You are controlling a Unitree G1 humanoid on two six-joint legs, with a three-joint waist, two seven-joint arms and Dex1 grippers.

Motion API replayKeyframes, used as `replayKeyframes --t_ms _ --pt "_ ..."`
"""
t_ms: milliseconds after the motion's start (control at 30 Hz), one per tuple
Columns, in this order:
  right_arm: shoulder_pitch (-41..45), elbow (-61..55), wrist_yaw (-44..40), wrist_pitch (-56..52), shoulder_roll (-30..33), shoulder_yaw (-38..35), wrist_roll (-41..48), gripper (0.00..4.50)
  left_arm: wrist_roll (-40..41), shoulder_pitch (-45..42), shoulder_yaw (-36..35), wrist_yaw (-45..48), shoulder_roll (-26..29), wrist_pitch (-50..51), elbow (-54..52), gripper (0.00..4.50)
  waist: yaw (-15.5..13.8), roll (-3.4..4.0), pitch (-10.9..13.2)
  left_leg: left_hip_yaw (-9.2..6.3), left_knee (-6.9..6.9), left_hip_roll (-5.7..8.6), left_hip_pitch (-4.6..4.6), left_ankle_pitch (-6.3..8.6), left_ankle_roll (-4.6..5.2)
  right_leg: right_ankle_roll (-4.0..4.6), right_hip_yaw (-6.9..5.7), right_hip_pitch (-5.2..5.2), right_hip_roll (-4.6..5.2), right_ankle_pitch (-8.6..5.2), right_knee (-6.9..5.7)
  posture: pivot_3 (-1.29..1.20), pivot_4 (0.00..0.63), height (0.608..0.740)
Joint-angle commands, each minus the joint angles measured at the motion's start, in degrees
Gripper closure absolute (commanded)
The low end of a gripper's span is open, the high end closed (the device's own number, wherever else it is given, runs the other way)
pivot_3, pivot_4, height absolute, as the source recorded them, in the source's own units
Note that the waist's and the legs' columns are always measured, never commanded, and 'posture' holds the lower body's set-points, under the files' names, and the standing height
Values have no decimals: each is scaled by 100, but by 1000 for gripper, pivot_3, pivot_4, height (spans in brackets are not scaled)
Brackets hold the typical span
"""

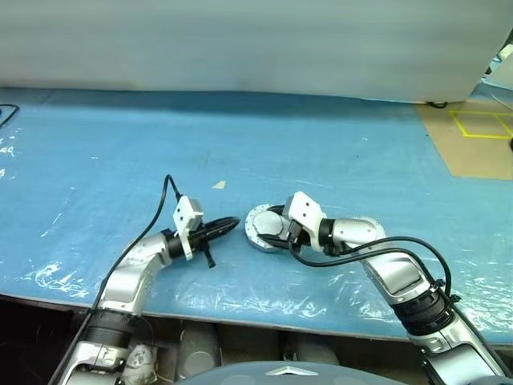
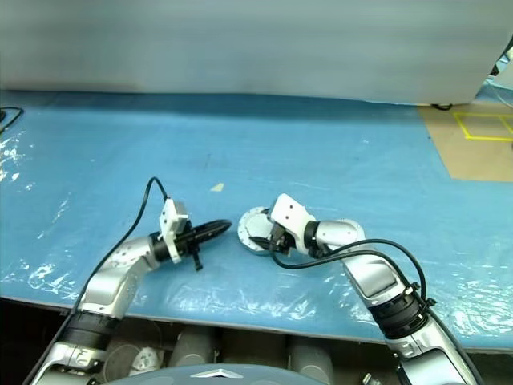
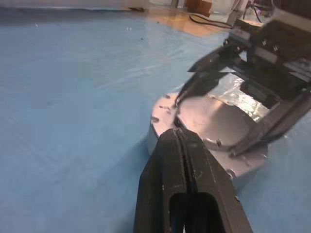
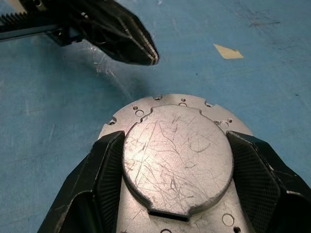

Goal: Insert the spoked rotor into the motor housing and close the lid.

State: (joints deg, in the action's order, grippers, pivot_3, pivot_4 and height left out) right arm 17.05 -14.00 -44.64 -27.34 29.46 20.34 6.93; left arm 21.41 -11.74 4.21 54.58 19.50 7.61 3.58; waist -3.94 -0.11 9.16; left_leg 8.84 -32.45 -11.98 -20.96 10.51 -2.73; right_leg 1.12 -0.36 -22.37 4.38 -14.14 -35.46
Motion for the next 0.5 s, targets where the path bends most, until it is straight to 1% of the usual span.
replayKeyframes --t_ms 33,167,300,400,500 --pt "-83 285 27 -100 54 93 -194 1536 -106 -263 83 -172 -76 14 -174 4500 1 0 0 0 0 0 0 0 0 0 1 0 0 0 0 0 150 740" --pt "-75 302 59 -85 51 67 -217 1536 -502 -466 469 -230 -57 102 -81 4500 3 -1 -1 0 0 3 -3 0 -1 0 4 -2 0 0 4 0 150 740" --pt "-88 268 108 -96 38 59 -231 1536 -704 -491 763 -227 -29 293 -52 4500 5 -1 0 0 1 3 -3 0 0 -1 4 -4 -1 0 4 0 150 740" --pt "-104 231 125 -96 51 69 -252 1536 -1069 -479 1044 -204 204 474 66 4500 0 0 -5 -1 2 2 0 0 0 0 4 -1 -1 0 3 0 150 740" --pt "-106 235 134 -78 51 77 -269 1536 -978 -509 1038 -246 266 823 27 4500 1 11 -19 -1 3 8 11 0 0 -2 10 9 2 -1 4 0 150 740"
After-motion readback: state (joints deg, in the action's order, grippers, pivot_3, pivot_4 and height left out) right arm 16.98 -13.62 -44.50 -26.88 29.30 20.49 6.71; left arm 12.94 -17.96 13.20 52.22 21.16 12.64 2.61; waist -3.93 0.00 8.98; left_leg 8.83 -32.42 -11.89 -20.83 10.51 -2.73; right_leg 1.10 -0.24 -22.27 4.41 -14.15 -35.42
